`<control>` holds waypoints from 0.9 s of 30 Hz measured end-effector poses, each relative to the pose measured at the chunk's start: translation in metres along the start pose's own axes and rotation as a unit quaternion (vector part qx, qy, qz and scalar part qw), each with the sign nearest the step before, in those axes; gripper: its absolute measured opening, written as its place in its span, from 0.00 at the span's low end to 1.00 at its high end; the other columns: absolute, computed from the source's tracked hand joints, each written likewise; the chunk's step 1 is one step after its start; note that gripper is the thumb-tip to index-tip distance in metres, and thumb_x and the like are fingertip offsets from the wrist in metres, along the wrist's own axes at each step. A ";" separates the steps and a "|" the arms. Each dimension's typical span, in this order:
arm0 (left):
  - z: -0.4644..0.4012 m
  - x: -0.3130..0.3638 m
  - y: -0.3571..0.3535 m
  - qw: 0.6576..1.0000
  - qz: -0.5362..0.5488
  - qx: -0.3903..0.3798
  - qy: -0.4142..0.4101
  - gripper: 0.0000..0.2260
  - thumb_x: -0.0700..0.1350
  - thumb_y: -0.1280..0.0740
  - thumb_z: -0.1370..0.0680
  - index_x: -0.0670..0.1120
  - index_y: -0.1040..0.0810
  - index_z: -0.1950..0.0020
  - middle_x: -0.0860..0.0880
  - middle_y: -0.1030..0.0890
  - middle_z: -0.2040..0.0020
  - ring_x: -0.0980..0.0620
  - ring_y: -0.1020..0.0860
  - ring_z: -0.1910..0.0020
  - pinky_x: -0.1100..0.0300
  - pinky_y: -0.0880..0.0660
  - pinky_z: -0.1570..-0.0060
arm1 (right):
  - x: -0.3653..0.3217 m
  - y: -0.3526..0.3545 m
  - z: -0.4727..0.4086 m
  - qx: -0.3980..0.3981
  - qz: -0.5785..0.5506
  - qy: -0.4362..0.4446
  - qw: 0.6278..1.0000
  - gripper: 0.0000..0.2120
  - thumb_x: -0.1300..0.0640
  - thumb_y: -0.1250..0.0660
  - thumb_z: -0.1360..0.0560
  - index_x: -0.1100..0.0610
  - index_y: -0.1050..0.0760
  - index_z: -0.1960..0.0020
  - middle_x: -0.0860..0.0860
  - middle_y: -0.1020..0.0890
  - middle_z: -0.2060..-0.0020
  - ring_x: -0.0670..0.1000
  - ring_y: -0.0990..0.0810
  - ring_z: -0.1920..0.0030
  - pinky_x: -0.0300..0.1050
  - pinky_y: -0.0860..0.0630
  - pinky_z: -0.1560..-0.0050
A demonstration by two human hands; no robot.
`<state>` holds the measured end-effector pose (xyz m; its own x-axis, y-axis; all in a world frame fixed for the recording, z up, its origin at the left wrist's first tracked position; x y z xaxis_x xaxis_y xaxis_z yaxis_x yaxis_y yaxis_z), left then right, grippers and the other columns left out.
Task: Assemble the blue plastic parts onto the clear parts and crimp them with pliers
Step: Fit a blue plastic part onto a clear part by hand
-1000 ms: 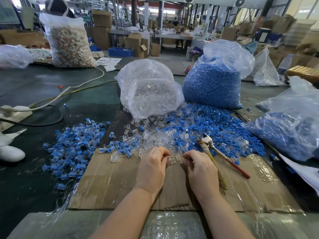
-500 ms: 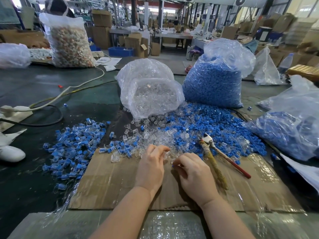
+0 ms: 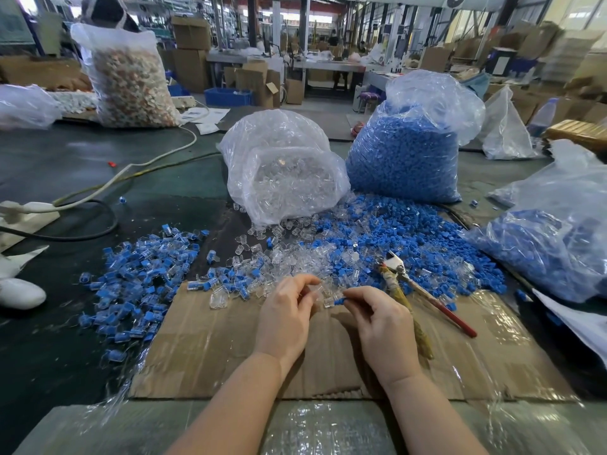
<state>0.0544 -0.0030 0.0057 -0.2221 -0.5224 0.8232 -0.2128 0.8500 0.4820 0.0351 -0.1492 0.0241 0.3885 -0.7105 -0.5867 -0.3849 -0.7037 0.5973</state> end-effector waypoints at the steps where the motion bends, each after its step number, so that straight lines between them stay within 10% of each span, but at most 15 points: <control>1: 0.000 -0.001 -0.001 1.000 0.003 -0.002 0.004 0.08 0.41 0.35 0.23 0.52 0.22 0.47 0.56 0.21 0.54 0.59 0.23 0.54 0.70 0.28 0.51 | 0.000 0.000 0.000 -0.001 -0.001 -0.001 1.000 0.06 0.66 0.29 0.29 0.58 0.19 0.54 0.49 0.16 0.60 0.49 0.19 0.58 0.44 0.23 0.53; 27: 0.003 -0.001 -0.005 0.995 0.052 -0.079 0.018 0.12 0.41 0.32 0.25 0.59 0.24 0.60 0.56 0.18 0.61 0.60 0.21 0.59 0.65 0.24 0.54 | 0.001 -0.012 0.003 -0.047 0.053 0.024 0.997 0.08 0.54 0.28 0.29 0.57 0.23 0.62 0.49 0.20 0.67 0.52 0.23 0.64 0.47 0.27 0.62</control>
<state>0.0533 -0.0068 0.0014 -0.2005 -0.4305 0.8800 -0.0382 0.9010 0.4321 0.0380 -0.1413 0.0149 0.3912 -0.7780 -0.4916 -0.3462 -0.6194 0.7046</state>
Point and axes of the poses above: each hand's wrist, its own z-axis away from the middle knuckle, its own y-axis out of the back of the hand, x = y × z, the point moved 5 cm from there along -z, towards the middle knuckle
